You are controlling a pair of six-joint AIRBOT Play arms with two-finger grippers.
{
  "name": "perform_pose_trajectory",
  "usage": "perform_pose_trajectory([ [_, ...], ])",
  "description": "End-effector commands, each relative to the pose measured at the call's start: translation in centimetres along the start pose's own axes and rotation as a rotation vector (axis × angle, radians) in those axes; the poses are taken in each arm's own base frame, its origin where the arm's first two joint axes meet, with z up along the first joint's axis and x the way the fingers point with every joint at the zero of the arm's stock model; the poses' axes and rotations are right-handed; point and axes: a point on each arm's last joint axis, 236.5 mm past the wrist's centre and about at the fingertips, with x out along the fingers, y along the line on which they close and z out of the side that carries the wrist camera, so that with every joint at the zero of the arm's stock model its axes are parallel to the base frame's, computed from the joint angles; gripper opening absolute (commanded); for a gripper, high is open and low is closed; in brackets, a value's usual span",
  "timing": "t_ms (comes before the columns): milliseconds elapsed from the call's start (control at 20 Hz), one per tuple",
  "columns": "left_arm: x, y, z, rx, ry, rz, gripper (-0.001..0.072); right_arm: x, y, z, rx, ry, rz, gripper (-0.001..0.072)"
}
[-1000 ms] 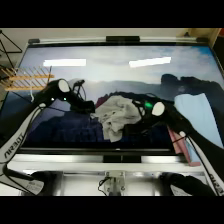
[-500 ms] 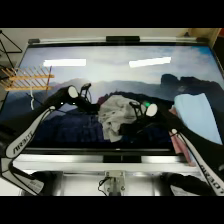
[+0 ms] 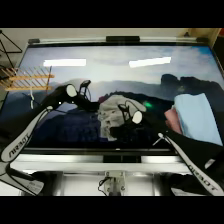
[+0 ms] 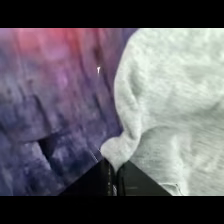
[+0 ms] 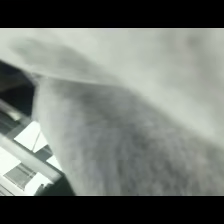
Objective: Fold the shirts.
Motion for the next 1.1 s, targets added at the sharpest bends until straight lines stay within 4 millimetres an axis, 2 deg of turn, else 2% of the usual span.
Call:
perform_pose_trajectory([
  [0,-2.0,-0.4,0.9,0.03,-0.049,0.004,0.0036,-0.1,1.1,-0.4,0.015,0.009,0.026,0.0059],
  [50,-3.4,-0.4,1.4,0.049,-0.08,0.019,0.0036,-0.9,1.1,-1.2,-0.035,0.034,0.015,0.0059],
  [150,-7.8,-0.6,3.4,0.106,-0.184,0.058,0.0036,-3.7,0.2,-2.9,-0.166,0.068,-0.071,0.0059],
  [250,-15.3,-1.7,6.5,0.175,-0.362,0.099,0.0036,-8.5,-1.8,-3.7,-0.261,0.045,-0.211,0.0058],
  [300,-20.3,-2.7,8.0,0.213,-0.479,0.122,0.0035,-11.6,-2.7,-3.6,-0.281,-0.002,-0.276,0.0058],
  [350,-25.6,-3.8,9.0,0.239,-0.597,0.14,0.0036,-15.6,-3.5,-3.1,-0.288,-0.084,-0.344,0.0058],
  [400,-31.8,-5.2,9.5,0.259,-0.732,0.15,0.0036,-19.9,-3.8,-2.3,-0.299,-0.191,-0.4,0.0059],
  [500,-43.6,-9.1,8.4,0.298,-1.003,0.119,0.0035,-30.5,-2.7,-0.7,-0.326,-0.506,-0.491,0.0058],
  [600,-53.8,-13.2,4.8,0.345,-1.258,0.056,0.0035,-42.0,1.4,-0.8,-0.372,-0.903,-0.498,0.0058],
  [700,-61.1,-15.8,0.0,0.389,-1.454,0.011,0.0036,-51.8,6.3,-3.5,-0.437,-1.261,-0.457,0.0058],
  [750,-63.2,-16.0,-2.1,0.399,-1.51,0.018,0.0035,-55.4,7.6,-5.2,-0.439,-1.392,-0.445,0.0058],
  [800,-64.7,-15.6,-4.0,0.407,-1.544,0.057,0.0035,-57.6,7.9,-6.6,-0.419,-1.459,-0.449,0.0058],
  [850,-65.5,-14.8,-5.4,0.387,-1.554,0.093,0.0036,-58.9,7.6,-7.7,-0.395,-1.491,-0.47,0.0058],
  [950,-66.0,-13.0,-7.3,0.332,-1.545,0.156,0.0035,-59.2,6.5,-8.2,-0.357,-1.479,-0.512,0.0058],
  [1050,-66.8,-12.5,-8.7,0.33,-1.563,0.195,0.0036,-57.8,5.6,-7.6,-0.33,-1.411,-0.518,0.0058],
])
